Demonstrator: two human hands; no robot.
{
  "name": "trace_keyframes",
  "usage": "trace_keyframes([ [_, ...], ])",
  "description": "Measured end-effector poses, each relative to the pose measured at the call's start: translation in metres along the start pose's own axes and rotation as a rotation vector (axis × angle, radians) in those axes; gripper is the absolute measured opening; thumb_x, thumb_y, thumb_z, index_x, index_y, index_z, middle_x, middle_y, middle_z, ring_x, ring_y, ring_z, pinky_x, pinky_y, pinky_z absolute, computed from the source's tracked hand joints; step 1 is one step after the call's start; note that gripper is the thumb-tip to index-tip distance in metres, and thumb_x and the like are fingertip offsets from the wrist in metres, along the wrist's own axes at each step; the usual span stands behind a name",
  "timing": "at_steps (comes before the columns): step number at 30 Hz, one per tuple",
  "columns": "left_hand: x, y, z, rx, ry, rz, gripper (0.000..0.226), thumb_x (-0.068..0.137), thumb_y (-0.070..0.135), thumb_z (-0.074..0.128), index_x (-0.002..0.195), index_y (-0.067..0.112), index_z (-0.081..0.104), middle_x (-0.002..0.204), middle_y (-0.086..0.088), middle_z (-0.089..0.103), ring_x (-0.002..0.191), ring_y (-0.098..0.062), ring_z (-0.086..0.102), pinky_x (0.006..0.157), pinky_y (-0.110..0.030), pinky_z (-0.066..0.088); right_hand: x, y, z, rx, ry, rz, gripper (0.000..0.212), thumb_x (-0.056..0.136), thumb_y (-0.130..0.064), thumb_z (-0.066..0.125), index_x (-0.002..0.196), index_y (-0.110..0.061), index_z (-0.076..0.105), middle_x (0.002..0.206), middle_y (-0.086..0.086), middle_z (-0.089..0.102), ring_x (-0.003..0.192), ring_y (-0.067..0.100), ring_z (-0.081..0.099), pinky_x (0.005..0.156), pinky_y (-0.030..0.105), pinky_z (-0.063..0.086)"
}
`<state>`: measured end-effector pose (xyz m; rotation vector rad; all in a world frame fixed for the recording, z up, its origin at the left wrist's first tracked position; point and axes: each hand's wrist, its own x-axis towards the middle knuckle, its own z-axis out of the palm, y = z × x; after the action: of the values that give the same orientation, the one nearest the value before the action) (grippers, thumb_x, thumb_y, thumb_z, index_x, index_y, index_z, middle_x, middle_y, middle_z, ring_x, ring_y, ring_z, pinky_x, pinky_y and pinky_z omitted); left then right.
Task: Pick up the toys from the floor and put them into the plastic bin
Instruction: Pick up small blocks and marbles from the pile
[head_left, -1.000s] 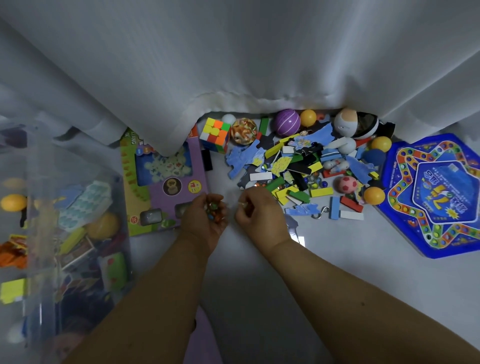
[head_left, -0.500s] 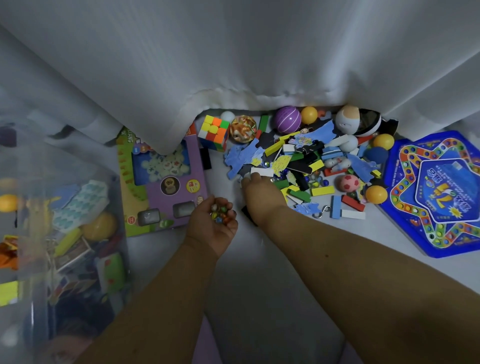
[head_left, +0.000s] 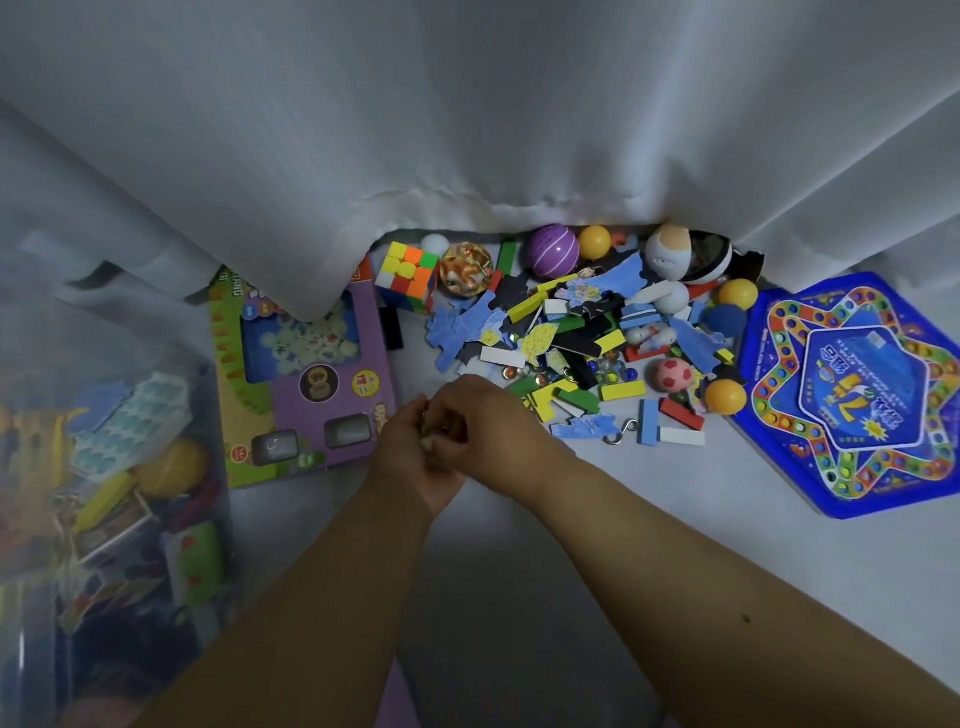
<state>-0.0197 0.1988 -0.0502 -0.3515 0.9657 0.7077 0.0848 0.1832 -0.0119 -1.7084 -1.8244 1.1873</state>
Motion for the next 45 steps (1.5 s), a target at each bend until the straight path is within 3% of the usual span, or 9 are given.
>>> trace_keyframes([
  [5,0.0,-0.001,-0.005,0.07,0.095,0.022,0.031,0.094,0.031,0.048,0.071,0.012,0.056,0.065,0.0,0.056,0.047,-0.01,0.056,0.036,-0.013,0.036,0.006,0.036,-0.012,-0.292,0.223,0.165,0.034,0.08,-0.008,0.056,0.114,-0.008,0.061,0.11,0.014,0.056,0.1,0.031,0.054,0.066,0.027,0.034],
  [9,0.0,-0.001,-0.013,0.113,0.138,0.001,0.035,0.095,0.032,0.047,0.068,0.012,0.056,0.064,-0.002,0.054,0.047,-0.011,0.055,0.037,-0.013,0.036,0.015,0.049,-0.019,-0.622,0.017,0.158,0.062,0.084,-0.005,0.051,0.142,-0.02,0.036,0.143,0.017,0.033,0.126,0.036,0.036,0.086,0.041,0.042],
  [13,0.0,0.0,-0.015,0.121,0.142,0.011,0.034,0.095,0.032,0.045,0.07,0.012,0.056,0.064,-0.002,0.055,0.048,-0.011,0.054,0.038,-0.013,0.037,0.026,0.042,-0.019,-0.821,-0.159,0.094,0.049,0.094,-0.017,0.045,0.141,-0.02,0.032,0.145,0.015,0.025,0.131,0.033,0.028,0.093,0.042,0.039],
  [19,0.002,0.003,-0.016,0.131,0.174,0.023,0.034,0.095,0.032,0.046,0.071,0.011,0.057,0.068,-0.002,0.055,0.055,-0.013,0.053,0.044,-0.014,0.042,0.034,0.042,-0.007,-0.703,-0.219,0.154,0.041,0.095,-0.012,0.044,0.135,-0.016,0.04,0.139,0.017,0.026,0.115,0.038,0.04,0.078,0.044,0.043],
  [27,0.002,0.004,-0.011,0.128,0.16,0.041,0.032,0.095,0.031,0.046,0.076,0.011,0.062,0.07,-0.003,0.056,0.063,-0.014,0.052,0.049,-0.017,0.045,0.041,0.04,-0.019,-0.606,-0.248,0.178,0.063,0.087,-0.001,0.05,0.144,-0.022,0.031,0.136,0.018,0.031,0.095,0.038,0.055,0.064,0.034,0.037],
  [32,0.002,0.005,-0.006,0.13,0.167,0.058,0.031,0.096,0.03,0.045,0.079,0.01,0.062,0.071,-0.005,0.056,0.064,-0.015,0.052,0.055,-0.023,0.045,0.042,0.04,-0.019,-0.645,-0.29,0.225,0.071,0.086,-0.001,0.053,0.147,-0.023,0.024,0.139,0.02,0.033,0.11,0.04,0.05,0.071,0.039,0.043],
  [36,0.002,0.004,-0.003,0.142,0.181,0.058,0.032,0.097,0.029,0.043,0.08,0.009,0.062,0.072,-0.006,0.054,0.064,-0.016,0.05,0.06,-0.024,0.042,0.042,0.043,-0.023,-0.549,-0.248,0.231,0.051,0.087,-0.004,0.054,0.136,-0.014,0.044,0.138,0.019,0.036,0.112,0.039,0.051,0.081,0.037,0.045],
  [43,0.007,0.001,0.011,0.019,0.008,0.009,0.022,0.092,0.023,0.048,0.099,0.009,0.064,0.092,-0.008,0.069,0.086,-0.018,0.066,0.08,-0.029,0.053,0.019,0.005,-0.021,-0.117,0.031,0.054,0.02,0.082,-0.014,0.063,0.101,-0.01,0.062,0.093,0.008,0.047,0.086,0.027,0.052,0.061,0.029,0.034],
  [45,0.004,-0.002,0.017,-0.021,-0.076,-0.024,0.022,0.092,0.025,0.05,0.095,0.009,0.065,0.082,-0.005,0.069,0.075,-0.016,0.069,0.068,-0.027,0.057,0.012,0.0,-0.019,-0.13,-0.002,0.01,0.02,0.085,-0.019,0.061,0.104,-0.013,0.064,0.099,0.008,0.056,0.09,0.025,0.055,0.069,0.032,0.044],
])
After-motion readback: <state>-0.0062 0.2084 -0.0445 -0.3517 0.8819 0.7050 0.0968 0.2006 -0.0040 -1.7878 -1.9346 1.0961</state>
